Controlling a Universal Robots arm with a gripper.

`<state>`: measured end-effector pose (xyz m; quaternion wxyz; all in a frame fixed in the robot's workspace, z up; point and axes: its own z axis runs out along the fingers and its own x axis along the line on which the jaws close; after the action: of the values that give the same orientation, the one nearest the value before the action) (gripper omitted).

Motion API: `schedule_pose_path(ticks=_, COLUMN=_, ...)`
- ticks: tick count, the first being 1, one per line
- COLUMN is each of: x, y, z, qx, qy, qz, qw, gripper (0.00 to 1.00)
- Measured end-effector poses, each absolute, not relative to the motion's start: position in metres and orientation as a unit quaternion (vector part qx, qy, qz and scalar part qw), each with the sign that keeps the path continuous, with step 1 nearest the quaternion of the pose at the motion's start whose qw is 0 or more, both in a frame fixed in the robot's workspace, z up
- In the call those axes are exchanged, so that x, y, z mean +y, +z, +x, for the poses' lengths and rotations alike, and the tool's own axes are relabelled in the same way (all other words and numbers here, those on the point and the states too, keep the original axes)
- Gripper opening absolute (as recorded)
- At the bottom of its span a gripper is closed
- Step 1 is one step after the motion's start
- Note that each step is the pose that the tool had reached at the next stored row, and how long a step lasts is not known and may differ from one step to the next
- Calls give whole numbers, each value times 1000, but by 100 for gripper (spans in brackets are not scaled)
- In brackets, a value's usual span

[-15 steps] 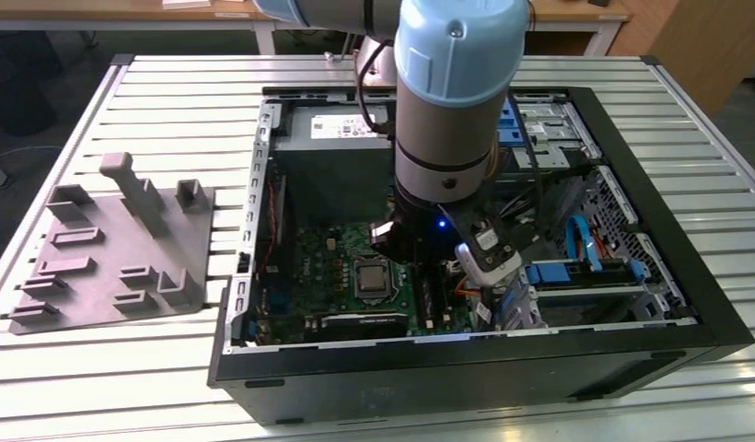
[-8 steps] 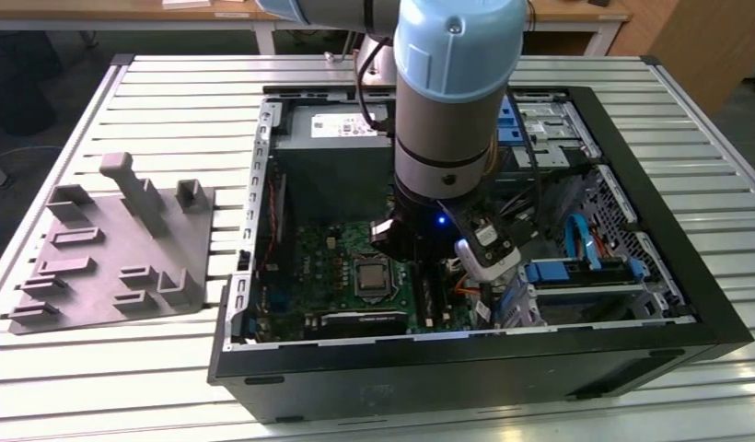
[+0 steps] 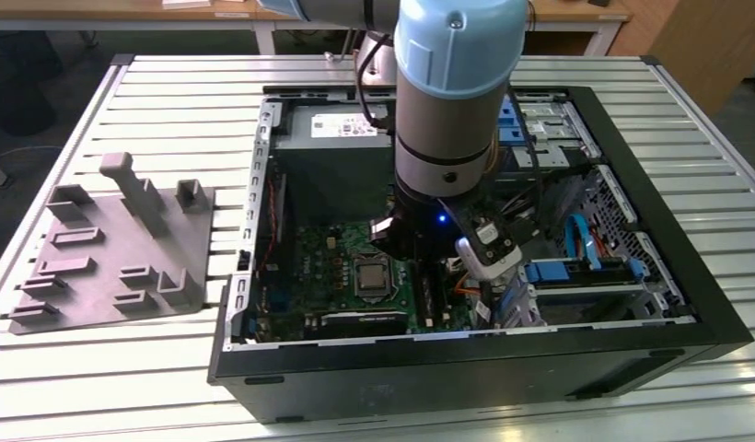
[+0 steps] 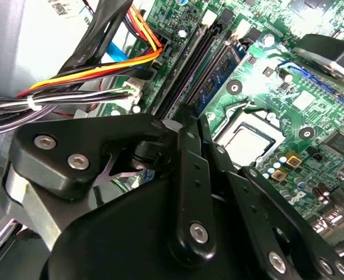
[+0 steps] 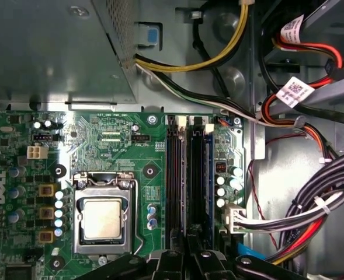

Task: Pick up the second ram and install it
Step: 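Insert the second ram into the second slot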

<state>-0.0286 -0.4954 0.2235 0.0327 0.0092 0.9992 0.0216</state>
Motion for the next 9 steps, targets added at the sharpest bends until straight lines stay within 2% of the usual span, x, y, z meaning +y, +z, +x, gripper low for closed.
schedule_pose_path(ticks=9, x=-496, y=225, z=-29, qx=999, qy=21, qz=9, qw=33, gripper=14)
